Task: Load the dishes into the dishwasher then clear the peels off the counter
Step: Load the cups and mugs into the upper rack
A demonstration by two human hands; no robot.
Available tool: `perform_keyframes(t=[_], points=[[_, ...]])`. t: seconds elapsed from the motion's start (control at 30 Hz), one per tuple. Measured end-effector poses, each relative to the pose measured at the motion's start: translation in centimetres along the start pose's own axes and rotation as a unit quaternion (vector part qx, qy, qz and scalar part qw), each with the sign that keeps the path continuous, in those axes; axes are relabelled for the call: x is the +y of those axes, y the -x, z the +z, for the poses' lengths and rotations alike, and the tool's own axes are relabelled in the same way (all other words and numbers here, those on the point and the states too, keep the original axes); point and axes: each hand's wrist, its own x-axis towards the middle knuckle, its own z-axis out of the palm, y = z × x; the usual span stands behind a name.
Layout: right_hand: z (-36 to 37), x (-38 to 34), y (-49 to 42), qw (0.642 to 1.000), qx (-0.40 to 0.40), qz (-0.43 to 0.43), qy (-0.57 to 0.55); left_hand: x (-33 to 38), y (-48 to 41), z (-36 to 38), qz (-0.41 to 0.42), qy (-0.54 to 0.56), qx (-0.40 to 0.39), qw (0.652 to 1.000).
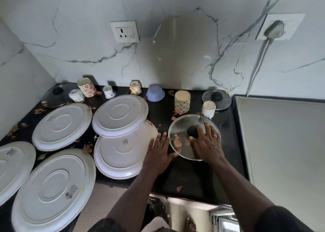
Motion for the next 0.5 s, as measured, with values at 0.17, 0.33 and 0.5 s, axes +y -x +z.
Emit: perform_keyframes(t=[0.17, 0.33, 0.5], points=[[-1.3, 0.5, -3.6, 1.000, 0.003, 0.013, -0.007, -1.2, -4.3, -2.1, 0.000, 0.018, 0.004, 1.000], [-2.9, -1.2, -8.0, 1.000, 0.006, 0.011, 0.017, -2.8, -7.9, -3.9, 0.001, 0.025, 0.008, 1.000], [-3.3, -3.9, -12.4, 1.000, -0.010, -0.001, 0.015, -4.9, -10.9, -5.5, 0.001, 0.032, 0.022, 0.999]])
